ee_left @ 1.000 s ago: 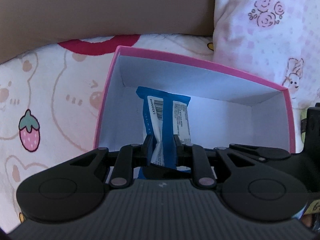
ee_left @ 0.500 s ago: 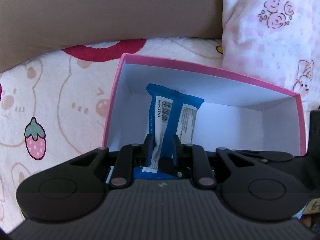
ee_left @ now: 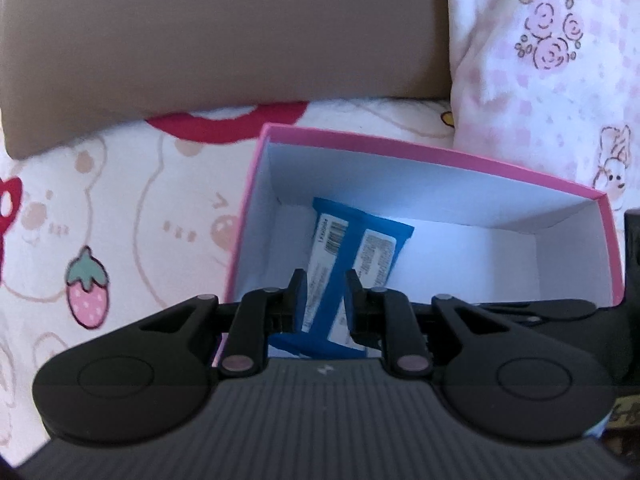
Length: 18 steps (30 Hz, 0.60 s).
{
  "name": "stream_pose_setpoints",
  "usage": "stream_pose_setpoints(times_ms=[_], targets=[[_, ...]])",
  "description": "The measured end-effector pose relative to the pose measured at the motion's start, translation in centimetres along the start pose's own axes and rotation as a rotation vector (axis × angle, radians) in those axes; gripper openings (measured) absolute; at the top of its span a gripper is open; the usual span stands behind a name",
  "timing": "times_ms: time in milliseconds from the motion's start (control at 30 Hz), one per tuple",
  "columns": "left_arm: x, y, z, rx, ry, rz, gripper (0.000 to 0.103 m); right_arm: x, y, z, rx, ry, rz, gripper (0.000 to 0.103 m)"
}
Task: Organize objects
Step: 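Open the right gripper and release the packet inside the box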
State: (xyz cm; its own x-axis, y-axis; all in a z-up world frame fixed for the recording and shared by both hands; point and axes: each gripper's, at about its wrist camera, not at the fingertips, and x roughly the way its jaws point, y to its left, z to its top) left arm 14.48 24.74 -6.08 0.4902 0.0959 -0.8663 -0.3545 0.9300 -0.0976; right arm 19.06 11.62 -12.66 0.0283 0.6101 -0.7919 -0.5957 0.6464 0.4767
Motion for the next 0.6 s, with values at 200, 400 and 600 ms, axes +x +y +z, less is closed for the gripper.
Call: stream_pose_setpoints(times_ms=[200, 400, 600], targets=[[-1.4, 0.1, -0.5, -0.010, -0.018, -0.040, 0.017, -2.7, 0.6, -0.9, -0.125, -0.046, -0.050, 0.023], [-3.0, 0.0, -1.9, -0.031, -0.030, -0.105, 0.019, -5.7, 0.6, -2.3, -0.204, -0.084, -0.070, 0.035], [-5.0, -1.2, -2.7, -0.011, -0.051, -0.134, 0.019, -7.0, 1.8, -3.1, -0.274, -0.097, -0.090, 0.040]])
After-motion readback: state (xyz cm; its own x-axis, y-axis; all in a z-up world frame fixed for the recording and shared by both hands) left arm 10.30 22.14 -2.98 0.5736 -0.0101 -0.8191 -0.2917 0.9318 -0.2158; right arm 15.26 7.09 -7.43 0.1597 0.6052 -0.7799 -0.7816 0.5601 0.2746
